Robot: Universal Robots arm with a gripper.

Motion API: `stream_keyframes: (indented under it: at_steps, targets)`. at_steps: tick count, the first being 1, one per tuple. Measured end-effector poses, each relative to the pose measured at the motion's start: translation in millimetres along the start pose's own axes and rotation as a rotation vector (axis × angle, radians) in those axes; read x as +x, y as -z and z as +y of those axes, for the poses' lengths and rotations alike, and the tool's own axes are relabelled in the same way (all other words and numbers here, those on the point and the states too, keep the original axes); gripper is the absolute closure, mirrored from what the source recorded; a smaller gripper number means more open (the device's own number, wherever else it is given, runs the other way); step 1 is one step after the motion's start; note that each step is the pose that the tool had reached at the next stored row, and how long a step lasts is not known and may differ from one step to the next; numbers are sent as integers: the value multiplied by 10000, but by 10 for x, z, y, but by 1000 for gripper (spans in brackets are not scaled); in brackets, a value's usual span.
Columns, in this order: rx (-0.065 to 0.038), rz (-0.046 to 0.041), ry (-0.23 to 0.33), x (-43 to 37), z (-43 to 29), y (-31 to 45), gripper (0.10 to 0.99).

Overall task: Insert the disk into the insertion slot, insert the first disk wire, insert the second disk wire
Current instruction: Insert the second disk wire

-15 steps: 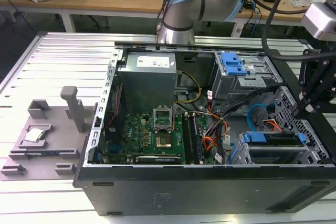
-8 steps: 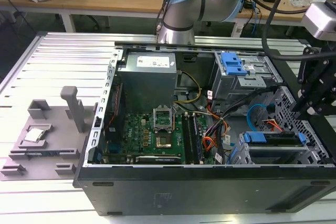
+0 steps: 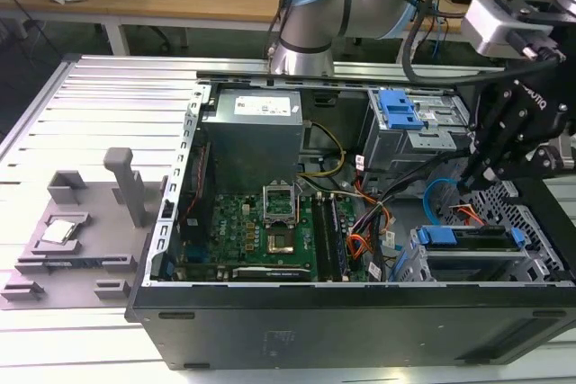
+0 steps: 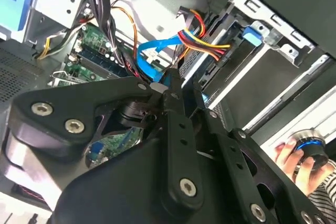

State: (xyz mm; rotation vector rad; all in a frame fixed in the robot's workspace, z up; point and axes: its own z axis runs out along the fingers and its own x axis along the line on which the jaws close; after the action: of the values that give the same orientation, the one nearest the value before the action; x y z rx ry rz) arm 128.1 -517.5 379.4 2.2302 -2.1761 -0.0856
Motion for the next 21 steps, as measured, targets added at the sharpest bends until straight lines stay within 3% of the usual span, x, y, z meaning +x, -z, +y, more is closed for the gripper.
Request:
stream_keyframes:
  at_steps: [6, 10, 13, 15, 21]
  targets:
    - [-14, 38, 647, -1, 69, -47, 847]
    - [-37, 193, 1213, -1, 71, -55, 847]
    - [-37, 200, 1214, -1, 71, -56, 847]
    - [-37, 202, 1213, -1, 71, -56, 922]
    - [-38, 212, 1212, -1, 71, -56, 925]
